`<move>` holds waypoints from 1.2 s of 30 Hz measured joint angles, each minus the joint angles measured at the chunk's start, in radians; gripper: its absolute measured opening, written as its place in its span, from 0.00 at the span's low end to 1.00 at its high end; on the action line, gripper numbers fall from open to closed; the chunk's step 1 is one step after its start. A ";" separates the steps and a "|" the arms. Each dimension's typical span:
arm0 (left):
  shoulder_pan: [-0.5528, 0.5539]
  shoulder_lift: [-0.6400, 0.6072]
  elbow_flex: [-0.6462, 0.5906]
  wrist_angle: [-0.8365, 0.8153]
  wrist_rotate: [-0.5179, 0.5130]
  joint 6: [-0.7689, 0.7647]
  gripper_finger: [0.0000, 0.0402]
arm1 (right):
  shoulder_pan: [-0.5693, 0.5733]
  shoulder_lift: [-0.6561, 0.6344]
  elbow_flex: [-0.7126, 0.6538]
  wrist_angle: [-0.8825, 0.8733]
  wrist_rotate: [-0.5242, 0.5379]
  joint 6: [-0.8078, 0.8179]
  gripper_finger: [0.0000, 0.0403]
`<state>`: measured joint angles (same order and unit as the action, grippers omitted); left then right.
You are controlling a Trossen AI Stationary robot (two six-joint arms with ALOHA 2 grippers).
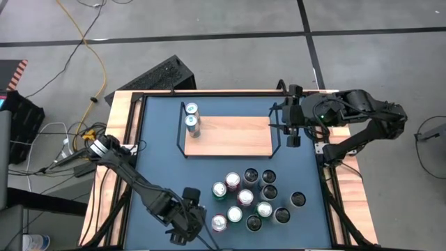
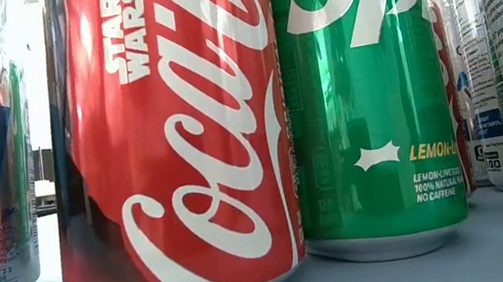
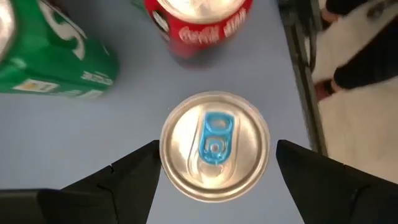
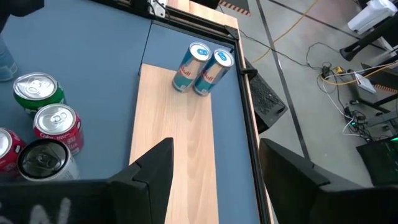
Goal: Place canned beverage on shelf
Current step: Put the blue soda can on the shelf aligned with the other blue soda cans
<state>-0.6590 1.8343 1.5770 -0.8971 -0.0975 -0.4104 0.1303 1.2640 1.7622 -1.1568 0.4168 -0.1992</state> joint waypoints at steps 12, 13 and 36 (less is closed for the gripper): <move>0.001 0.000 -0.010 0.026 -0.058 0.064 0.71 | 0.000 0.000 0.000 -0.002 0.000 0.016 0.56; 0.001 0.000 -0.010 0.025 -0.056 0.066 0.69 | 0.000 0.000 0.000 -0.003 0.000 0.016 0.56; 0.023 0.000 0.089 -0.083 0.039 -0.223 0.56 | 0.000 0.000 0.000 -0.003 0.001 0.015 0.56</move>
<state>-0.6358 1.8343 1.6657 -0.9801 -0.0586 -0.6338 0.1303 1.2640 1.7622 -1.1595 0.4179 -0.1841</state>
